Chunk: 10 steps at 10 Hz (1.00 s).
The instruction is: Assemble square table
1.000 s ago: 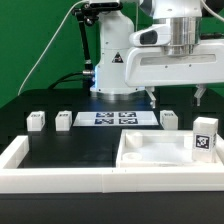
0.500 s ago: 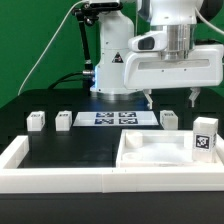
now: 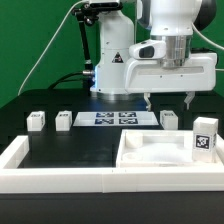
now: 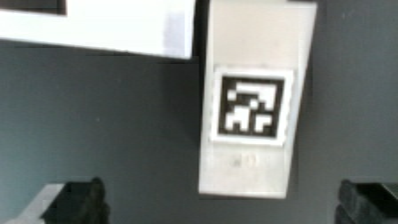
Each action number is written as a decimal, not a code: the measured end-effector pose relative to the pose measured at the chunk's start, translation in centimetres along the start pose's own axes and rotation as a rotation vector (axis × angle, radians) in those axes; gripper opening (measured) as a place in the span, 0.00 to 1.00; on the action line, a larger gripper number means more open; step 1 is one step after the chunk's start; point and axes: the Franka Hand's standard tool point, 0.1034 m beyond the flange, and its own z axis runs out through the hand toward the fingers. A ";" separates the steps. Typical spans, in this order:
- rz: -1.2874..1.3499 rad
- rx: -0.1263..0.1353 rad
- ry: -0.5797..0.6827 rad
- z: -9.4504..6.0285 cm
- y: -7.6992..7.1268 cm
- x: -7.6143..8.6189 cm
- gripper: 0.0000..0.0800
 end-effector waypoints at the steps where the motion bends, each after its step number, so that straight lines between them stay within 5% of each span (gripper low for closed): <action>1: 0.000 0.000 0.002 0.0 0.0 0.1 0.81; 5: -0.001 0.000 -0.042 0.3 0.2 -0.2 0.81; 10: 0.016 0.009 -0.395 0.2 -0.3 -0.4 0.81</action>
Offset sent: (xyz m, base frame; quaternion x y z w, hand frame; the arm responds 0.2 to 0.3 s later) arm 0.0039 -0.0003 -0.0038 0.0219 -0.0064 0.0090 0.9997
